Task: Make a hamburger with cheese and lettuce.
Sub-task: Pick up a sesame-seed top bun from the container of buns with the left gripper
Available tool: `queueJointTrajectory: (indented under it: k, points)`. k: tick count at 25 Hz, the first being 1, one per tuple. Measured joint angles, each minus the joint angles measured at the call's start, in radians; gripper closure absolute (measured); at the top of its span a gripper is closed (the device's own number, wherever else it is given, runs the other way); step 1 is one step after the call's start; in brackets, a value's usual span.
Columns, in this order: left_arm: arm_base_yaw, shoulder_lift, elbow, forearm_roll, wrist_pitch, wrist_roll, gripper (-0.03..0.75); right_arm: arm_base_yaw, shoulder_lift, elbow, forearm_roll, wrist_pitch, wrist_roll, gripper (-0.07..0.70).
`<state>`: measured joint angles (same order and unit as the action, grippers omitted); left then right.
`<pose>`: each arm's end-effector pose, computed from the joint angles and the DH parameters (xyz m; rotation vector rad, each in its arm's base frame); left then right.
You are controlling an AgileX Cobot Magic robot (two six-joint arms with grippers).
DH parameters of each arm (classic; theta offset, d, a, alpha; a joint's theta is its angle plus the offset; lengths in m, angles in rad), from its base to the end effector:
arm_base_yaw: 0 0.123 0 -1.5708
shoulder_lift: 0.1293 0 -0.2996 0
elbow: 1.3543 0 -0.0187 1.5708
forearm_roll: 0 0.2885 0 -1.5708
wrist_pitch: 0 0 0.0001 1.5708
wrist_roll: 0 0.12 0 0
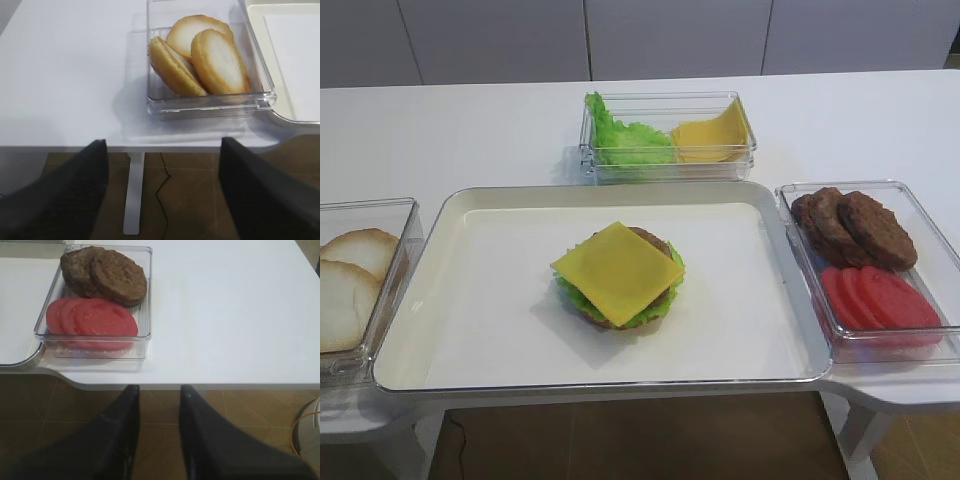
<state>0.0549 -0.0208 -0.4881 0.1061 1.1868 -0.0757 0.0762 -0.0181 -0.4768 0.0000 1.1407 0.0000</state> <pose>0.0290 0.0134 0.2665 -0.1546 2.1531 0.1172 0.0346 0.0026 0.2668 -0.0811 2.1282 0.0450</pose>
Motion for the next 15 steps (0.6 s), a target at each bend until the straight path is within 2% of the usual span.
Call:
queueJointTrajectory:
  k: [15]
  points:
    - [0.000, 0.000, 0.000, 0.000, 0.000, 0.000, 0.206, 0.000, 0.000, 0.000, 0.000, 0.000, 0.000, 0.404]
